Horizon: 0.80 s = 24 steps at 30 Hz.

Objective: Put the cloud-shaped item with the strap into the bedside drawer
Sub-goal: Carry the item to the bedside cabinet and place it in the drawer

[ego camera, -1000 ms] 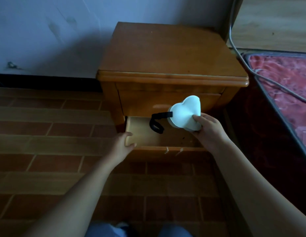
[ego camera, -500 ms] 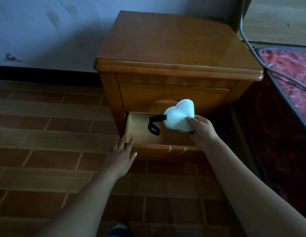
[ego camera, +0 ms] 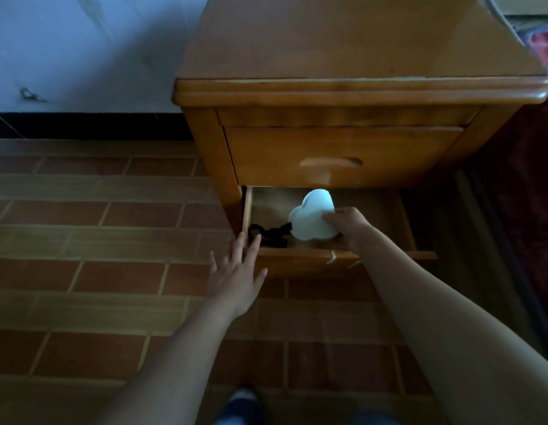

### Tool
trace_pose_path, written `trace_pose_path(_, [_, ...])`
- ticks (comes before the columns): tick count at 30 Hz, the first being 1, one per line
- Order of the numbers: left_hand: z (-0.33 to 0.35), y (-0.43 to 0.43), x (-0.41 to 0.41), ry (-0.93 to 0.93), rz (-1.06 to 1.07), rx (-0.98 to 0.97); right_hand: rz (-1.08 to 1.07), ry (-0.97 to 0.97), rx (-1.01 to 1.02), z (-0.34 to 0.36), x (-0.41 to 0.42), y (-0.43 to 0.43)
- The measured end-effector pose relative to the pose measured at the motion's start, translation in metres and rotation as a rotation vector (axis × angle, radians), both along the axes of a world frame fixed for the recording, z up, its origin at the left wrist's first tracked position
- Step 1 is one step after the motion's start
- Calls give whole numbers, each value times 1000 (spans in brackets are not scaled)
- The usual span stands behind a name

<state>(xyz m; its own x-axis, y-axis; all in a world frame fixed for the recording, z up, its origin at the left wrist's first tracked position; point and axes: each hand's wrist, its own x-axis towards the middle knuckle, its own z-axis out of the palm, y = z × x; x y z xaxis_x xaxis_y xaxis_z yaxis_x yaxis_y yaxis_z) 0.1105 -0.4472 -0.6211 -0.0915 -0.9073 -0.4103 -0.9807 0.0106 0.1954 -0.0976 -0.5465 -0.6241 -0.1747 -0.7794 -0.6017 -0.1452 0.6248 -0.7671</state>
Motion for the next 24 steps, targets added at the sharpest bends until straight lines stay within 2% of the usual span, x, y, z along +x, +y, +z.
trace_pose_path(3, [-1, -3, 2, -8, -16, 11, 22, 108, 46, -12, -5, -8])
trace_pose_path(9, [-5, -4, 6, 12, -32, -9, 6, 157, 76, -29, -7, -15])
trace_pose_path(15, [-5, -5, 5, 9, -29, -14, 157, 378, 31, -29, -15, -14])
trace_pose_path(24, [-4, -4, 3, 33, -2, -12, 207, 414, -29, -16, -28, -7])
